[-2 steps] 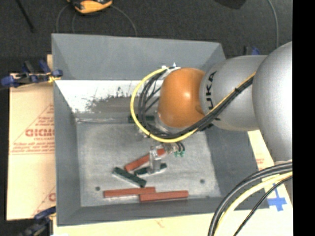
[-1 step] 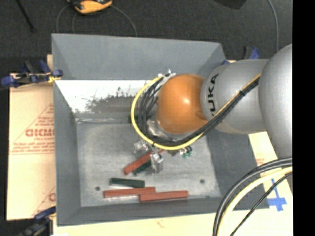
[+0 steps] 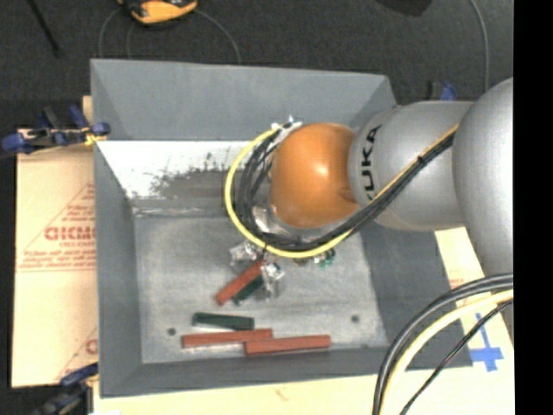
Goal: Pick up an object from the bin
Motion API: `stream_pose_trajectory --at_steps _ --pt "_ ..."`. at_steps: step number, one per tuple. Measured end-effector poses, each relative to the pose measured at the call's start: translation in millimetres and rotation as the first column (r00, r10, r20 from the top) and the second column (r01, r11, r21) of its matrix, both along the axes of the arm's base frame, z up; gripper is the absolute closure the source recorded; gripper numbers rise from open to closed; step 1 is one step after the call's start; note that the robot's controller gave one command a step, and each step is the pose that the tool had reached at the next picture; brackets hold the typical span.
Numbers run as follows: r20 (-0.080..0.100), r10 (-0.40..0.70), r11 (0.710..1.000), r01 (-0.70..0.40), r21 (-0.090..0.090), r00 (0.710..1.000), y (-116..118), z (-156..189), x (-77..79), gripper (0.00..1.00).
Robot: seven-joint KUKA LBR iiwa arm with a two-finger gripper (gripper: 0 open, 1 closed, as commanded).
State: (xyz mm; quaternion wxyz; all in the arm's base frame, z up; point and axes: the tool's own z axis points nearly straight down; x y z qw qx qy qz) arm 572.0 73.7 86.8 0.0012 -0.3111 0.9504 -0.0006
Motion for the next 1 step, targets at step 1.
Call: stream_pose_trajectory --at_steps 1 --pt "0.002 -0.075 0.997 0.075 0.002 0.997 35.5 128.5 3.1 1.00"
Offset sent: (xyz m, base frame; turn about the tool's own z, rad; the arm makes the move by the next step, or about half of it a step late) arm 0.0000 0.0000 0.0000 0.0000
